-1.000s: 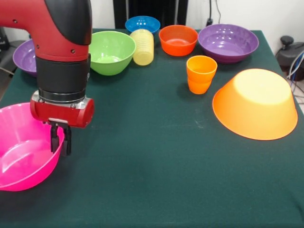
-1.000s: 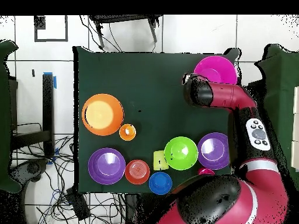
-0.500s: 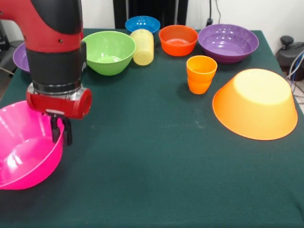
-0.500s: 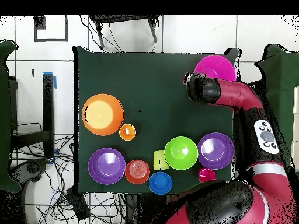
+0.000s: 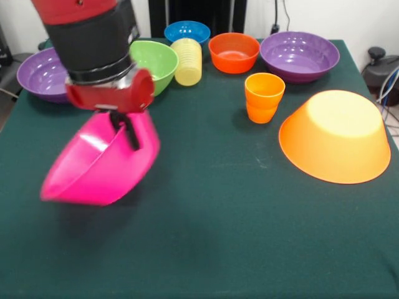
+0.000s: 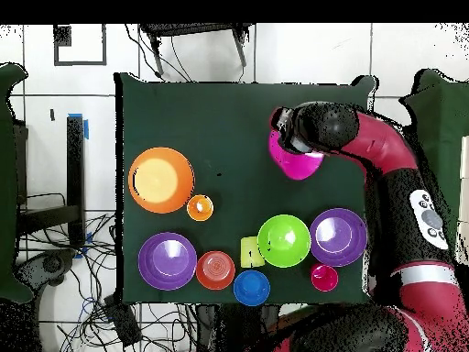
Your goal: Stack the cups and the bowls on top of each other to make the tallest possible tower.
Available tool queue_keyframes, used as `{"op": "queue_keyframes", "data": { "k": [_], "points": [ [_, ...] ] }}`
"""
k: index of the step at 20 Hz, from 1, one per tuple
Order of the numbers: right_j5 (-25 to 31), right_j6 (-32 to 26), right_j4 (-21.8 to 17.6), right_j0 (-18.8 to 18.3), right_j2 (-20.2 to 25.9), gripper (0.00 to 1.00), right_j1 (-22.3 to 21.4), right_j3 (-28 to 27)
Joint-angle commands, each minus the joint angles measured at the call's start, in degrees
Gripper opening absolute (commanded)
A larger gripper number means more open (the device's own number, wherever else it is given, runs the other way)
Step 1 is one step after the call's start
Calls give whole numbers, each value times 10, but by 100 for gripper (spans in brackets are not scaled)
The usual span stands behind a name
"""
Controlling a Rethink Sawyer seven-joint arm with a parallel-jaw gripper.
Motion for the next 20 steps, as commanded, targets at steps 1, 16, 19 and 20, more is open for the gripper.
{"op": "queue_keyframes", "data": {
  "k": [1,16,19,20],
  "points": [
    [82,-4,99,-3,106,0,14,51],
    [124,-115,258,-81,353,0,152,118],
    [136,-124,265,-87,389,0,187,125],
    [141,-132,268,-91,404,0,206,129]
  ]
}}
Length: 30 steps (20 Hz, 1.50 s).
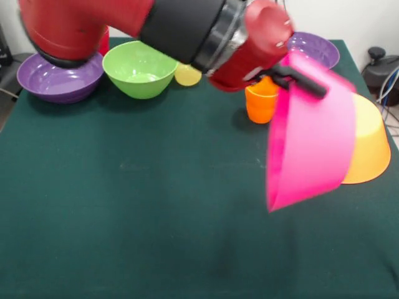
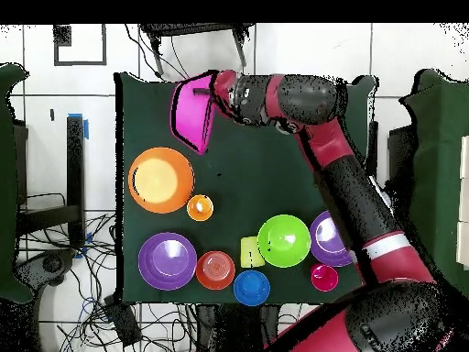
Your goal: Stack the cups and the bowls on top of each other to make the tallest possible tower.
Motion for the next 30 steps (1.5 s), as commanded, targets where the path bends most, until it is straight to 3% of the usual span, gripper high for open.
{"op": "queue_keyframes", "data": {
  "k": [1,7,15,19,30],
  "points": [
    [92,-143,37,-4,120,0,104,60],
    [129,-186,3,-20,140,0,178,46],
    [192,-265,-13,-25,164,0,290,-24],
    [181,-281,-17,-27,183,0,325,-28],
    [215,-328,6,-10,234,0,383,-82]
  ]
}}
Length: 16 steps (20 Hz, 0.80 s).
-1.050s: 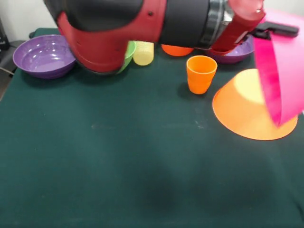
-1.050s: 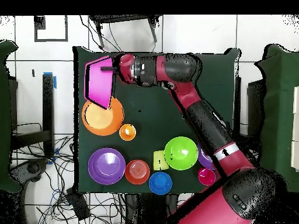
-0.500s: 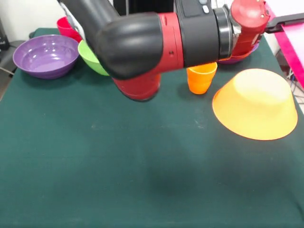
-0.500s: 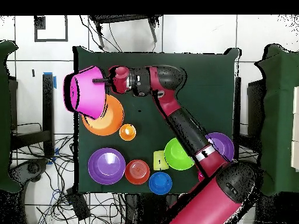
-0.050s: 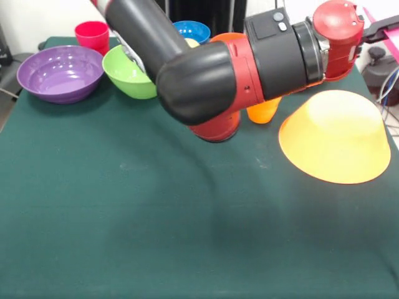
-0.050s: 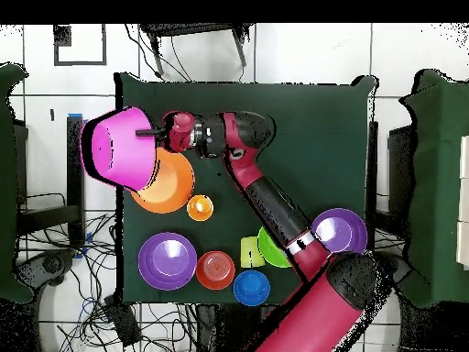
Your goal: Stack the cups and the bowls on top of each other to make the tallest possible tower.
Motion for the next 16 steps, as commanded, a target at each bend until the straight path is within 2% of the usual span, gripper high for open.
{"op": "queue_keyframes", "data": {
  "k": [1,4,7,11,16],
  "points": [
    [63,-208,9,19,36,0,58,-100],
    [59,-181,18,14,38,0,62,-98],
    [19,-137,11,2,26,0,56,-87],
    [-13,-48,8,-2,-22,0,29,-89],
    [22,-49,30,24,-35,0,39,-156]
  ]
}}
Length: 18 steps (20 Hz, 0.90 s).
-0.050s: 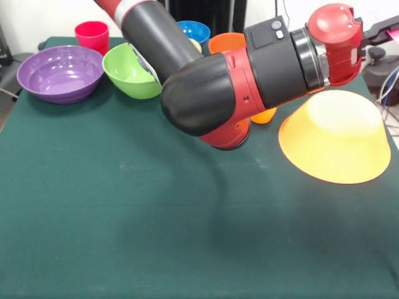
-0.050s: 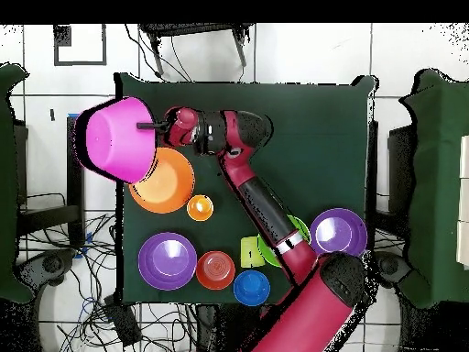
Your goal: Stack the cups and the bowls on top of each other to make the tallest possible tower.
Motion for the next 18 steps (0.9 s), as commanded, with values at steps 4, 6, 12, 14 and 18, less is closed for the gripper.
{"op": "queue_keyframes", "data": {
  "k": [4,6,12,14,18],
  "points": [
    [18,18,24,47,-120,0,-10,-184],
    [-4,84,15,55,-164,0,-31,-187],
    [-24,286,41,90,-276,0,-95,-173],
    [-10,327,64,102,-290,0,-99,-178],
    [16,378,84,112,-314,0,-116,-176]
  ]
}}
